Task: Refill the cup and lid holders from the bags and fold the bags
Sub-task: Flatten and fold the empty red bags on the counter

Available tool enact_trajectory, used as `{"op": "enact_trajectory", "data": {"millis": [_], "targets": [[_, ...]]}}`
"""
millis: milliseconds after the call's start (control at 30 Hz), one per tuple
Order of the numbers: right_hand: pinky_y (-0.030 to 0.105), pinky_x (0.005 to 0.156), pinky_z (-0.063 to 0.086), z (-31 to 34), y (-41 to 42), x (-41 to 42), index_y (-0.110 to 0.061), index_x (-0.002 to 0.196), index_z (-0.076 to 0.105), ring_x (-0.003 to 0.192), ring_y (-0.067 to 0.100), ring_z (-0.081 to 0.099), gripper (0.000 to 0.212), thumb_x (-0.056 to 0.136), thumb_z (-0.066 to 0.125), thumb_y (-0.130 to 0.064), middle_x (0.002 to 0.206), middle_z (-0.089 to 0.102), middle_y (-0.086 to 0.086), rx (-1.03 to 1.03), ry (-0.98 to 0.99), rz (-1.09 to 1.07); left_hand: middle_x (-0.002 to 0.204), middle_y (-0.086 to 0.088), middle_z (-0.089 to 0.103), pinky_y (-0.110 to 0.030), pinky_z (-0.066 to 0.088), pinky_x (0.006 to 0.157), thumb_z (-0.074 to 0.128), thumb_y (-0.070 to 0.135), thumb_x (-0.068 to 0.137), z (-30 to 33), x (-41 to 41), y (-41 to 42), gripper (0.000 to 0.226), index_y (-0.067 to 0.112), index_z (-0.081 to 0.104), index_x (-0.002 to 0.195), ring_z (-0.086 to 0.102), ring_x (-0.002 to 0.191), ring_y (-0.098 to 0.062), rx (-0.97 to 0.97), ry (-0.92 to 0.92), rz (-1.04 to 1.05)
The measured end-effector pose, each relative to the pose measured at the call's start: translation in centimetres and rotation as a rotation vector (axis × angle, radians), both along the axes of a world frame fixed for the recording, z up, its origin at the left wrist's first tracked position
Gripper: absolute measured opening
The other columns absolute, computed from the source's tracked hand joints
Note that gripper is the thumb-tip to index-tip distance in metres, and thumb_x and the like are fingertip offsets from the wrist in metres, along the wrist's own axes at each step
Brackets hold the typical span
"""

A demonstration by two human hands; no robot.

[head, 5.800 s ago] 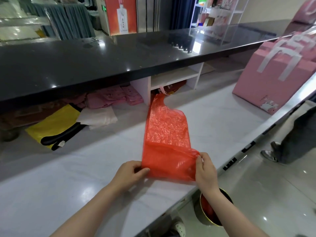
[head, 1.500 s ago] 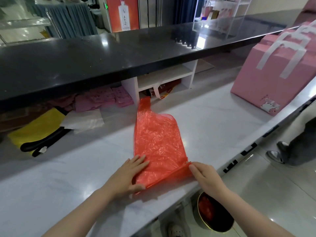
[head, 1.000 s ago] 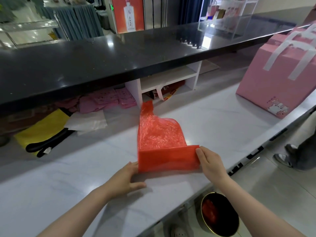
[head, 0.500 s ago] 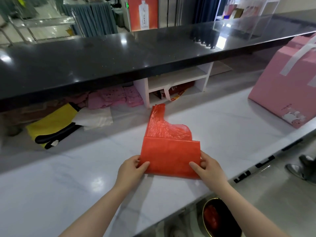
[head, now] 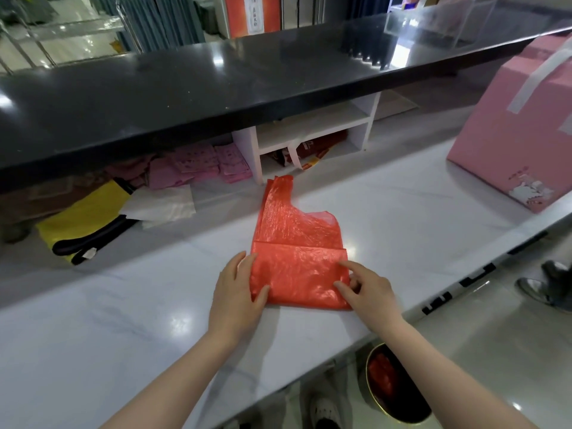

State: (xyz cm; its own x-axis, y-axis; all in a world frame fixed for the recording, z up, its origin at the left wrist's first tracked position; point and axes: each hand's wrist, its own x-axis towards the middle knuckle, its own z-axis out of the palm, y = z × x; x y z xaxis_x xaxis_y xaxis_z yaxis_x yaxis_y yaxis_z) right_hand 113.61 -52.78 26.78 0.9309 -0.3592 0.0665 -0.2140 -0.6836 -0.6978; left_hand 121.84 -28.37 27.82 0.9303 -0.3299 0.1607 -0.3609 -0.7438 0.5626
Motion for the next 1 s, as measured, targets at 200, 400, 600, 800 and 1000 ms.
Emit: {"op": "enact_trajectory", "data": {"millis": [200,400,600,800,1000], "targets": [[0.014,0.068,0.030,-0.2,0.3,-0.2,-0.026,0.119,0.066,0.080,0.008,0.048,0.032,0.088,0.067,-0.033,0.082,0.055,-0.010,-0.129,0.011,0.078,0.161,0.003,-0.002,-0.034,-0.020,0.110,0.044,0.048,0.094,0.3,1.0,-2.9,0.065,0.032,0.018,0.151,-0.012,0.147,-0.017,0.346,-0.111,-0.319],[0.020,0.073,0.036,0.4,0.4,0.1,-0.020,0.106,0.073,0.082,0.012,0.047,0.026,0.082,0.073,-0.033,0.082,0.045,-0.010,-0.166,-0.010,0.071,0.159,0.004,-0.016,-0.050,-0.016,0.112,0.024,0.066,0.091,-0.8,2.1,-5.5,0.072,0.038,-0.004,0.151,-0.018,0.146,-0.021,0.526,-0.059,-0.321],[0.046,0.104,0.042,1.1,0.8,1.5,-0.018,0.131,0.058,0.129,0.032,0.045,0.051,0.084,0.069,-0.034,0.136,0.051,0.011,-0.422,-0.089,0.233,0.157,0.006,-0.019,-0.049,-0.020,0.112,0.003,0.072,0.085,-2.7,1.3,-5.2,0.074,0.039,-0.013,0.149,-0.016,0.147,-0.021,0.582,-0.045,-0.298],[0.038,0.117,-0.009,-1.1,1.0,2.3,-0.035,0.152,-0.002,0.147,0.014,-0.015,0.068,0.093,0.015,-0.063,0.161,-0.009,-0.008,-0.507,0.279,0.437,0.151,0.011,-0.026,-0.048,-0.018,0.113,0.010,0.070,0.089,-2.8,1.3,-5.1,0.070,0.040,-0.017,0.147,-0.026,0.141,-0.016,0.542,-0.004,-0.294],[0.038,0.114,-0.013,-1.3,0.1,3.0,-0.038,0.150,-0.011,0.139,0.010,-0.028,0.072,0.087,0.006,-0.069,0.156,-0.021,-0.010,-0.582,0.294,0.491,0.157,0.005,-0.021,-0.036,-0.013,0.117,0.008,0.070,0.087,-1.9,3.0,-2.9,0.073,0.035,-0.009,0.149,-0.018,0.145,-0.014,0.472,0.088,-0.400]]}}
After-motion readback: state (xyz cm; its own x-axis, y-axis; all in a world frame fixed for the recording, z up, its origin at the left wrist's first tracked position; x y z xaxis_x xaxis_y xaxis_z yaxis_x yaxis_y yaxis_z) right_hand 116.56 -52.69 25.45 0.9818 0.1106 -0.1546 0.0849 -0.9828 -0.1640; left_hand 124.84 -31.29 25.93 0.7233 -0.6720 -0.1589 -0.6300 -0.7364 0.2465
